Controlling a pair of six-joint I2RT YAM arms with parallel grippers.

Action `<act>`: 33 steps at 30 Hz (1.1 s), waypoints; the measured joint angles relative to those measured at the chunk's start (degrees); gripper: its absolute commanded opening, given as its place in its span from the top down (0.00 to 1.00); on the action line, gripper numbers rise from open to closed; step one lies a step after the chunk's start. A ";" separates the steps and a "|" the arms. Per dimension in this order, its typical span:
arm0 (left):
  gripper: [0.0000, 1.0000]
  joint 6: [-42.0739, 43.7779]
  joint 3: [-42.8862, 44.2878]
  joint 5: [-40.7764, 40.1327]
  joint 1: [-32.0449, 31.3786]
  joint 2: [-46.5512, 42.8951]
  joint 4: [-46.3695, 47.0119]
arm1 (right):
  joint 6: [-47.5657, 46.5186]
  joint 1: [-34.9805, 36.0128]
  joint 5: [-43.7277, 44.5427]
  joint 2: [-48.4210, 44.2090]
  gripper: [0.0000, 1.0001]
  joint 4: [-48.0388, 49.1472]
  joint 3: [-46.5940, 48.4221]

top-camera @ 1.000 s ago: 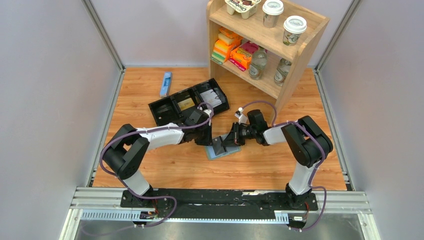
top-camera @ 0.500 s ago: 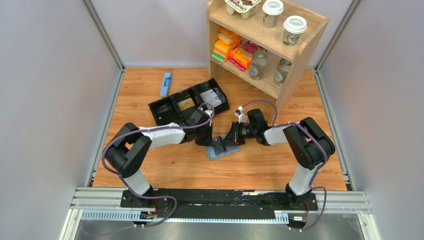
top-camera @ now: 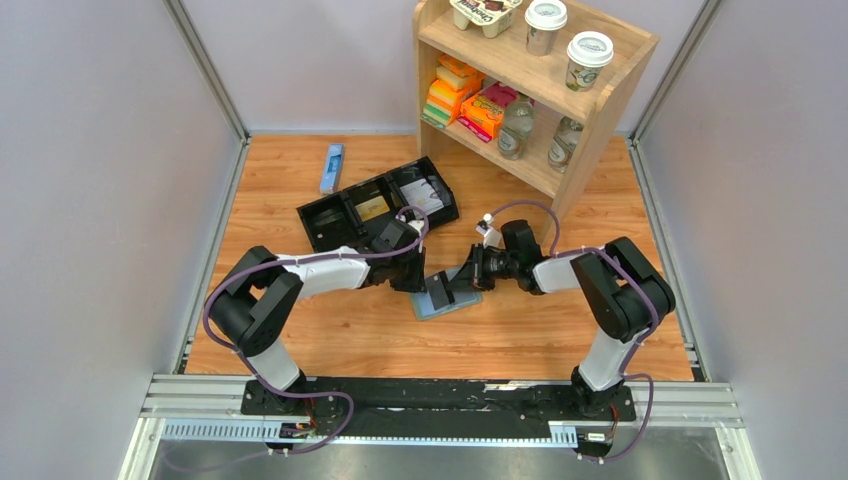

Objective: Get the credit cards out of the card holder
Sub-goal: Remove the credit card from the card holder.

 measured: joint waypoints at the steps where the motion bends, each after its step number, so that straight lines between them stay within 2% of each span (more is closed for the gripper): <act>1: 1.00 -0.02 -0.09 -0.07 0.00 -0.02 0.09 | -0.02 -0.20 0.00 -0.17 1.00 0.00 -0.20; 12: 1.00 -0.11 -0.57 -0.28 0.00 -0.31 0.66 | -0.09 -0.24 0.20 -0.35 0.99 0.44 -0.52; 19: 1.00 -0.11 -0.63 -0.26 0.00 -0.33 0.79 | -0.07 -0.24 0.13 -0.26 0.83 0.61 -0.52; 22: 1.00 -0.11 -0.63 -0.26 0.00 -0.33 0.79 | 0.00 -0.22 0.13 0.52 0.80 1.11 -0.52; 26: 1.00 -0.11 -0.66 -0.24 0.00 -0.33 0.81 | 0.22 -0.11 0.13 2.14 0.82 1.90 -0.50; 30: 1.00 -0.11 -0.70 -0.24 0.00 -0.33 0.90 | 0.63 -0.07 -0.13 3.37 0.95 2.89 -0.46; 33: 1.00 -0.11 -0.74 -0.24 0.00 -0.37 0.94 | 0.83 -0.07 -0.35 3.34 0.99 3.10 -0.39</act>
